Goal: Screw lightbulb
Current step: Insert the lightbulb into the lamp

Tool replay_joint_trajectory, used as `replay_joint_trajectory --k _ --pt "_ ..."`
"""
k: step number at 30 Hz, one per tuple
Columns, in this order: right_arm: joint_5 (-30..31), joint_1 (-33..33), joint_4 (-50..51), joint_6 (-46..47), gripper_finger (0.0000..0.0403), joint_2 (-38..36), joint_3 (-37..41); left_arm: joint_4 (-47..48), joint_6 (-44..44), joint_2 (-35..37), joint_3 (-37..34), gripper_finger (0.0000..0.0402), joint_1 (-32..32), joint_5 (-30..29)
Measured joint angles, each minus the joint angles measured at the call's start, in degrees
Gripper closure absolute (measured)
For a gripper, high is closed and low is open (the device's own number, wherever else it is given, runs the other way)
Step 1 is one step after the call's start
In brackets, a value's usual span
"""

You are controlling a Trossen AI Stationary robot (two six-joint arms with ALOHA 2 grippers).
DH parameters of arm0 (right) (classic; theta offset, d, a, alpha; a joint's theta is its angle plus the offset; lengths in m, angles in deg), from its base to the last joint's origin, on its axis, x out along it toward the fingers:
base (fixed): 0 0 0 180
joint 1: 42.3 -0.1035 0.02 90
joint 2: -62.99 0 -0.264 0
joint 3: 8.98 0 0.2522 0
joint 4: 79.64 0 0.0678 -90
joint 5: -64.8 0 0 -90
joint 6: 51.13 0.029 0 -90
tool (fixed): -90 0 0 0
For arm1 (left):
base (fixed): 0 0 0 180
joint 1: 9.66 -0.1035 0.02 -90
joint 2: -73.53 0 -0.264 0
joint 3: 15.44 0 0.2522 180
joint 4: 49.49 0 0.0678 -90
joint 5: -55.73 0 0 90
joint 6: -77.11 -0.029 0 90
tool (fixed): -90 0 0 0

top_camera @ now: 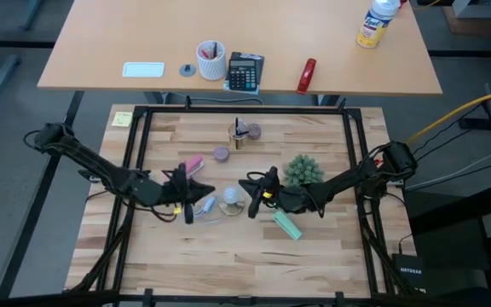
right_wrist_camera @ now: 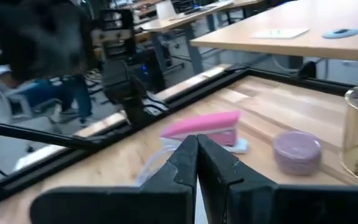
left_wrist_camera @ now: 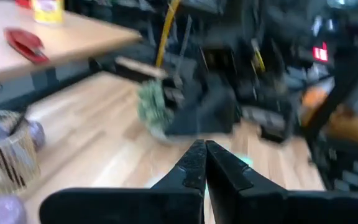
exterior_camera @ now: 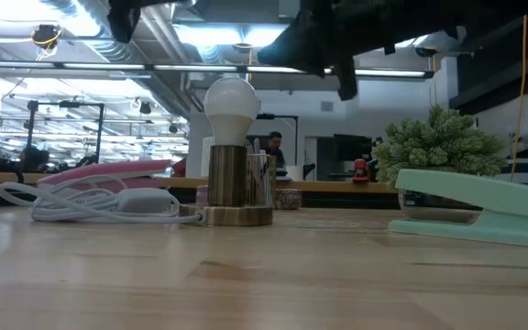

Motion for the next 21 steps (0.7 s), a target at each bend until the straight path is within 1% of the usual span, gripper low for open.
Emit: replay_joint_trajectory --k 2,4,8,10,14,17,21 --pt "0.3 0.6 1.7 0.0 0.0389 0.0 0.0 1.5 0.8 -2.3 0.0 0.04 0.5 1.4" --pt "-1.0 1.5 3.6 0.3 0.0389 0.0 0.0 1.8 1.8 -5.2 0.0 0.04 0.9 2.2" --pt "-5.6 3.5 5.5 0.5 0.0389 0.0 0.0 -2.3 2.0 -10.7 0.0 0.04 1.0 2.7" --pt "-6.3 4.2 6.2 0.4 0.0389 0.0 0.0 -4.0 2.0 -13.2 0.0 0.04 0.9 2.7" --pt "-8.4 5.0 9.3 0.4 0.0389 0.0 0.0 -3.9 4.0 -17.8 0.0 0.04 0.8 2.7" --pt "-9.3 4.9 9.5 0.2 0.0389 0.0 0.0 -4.0 6.4 -20.1 0.0 0.04 0.9 2.7" --pt "-11.7 4.9 9.5 0.0 0.0389 0.0 0.0 -4.3 6.5 -21.2 0.0 0.04 0.9 2.6"
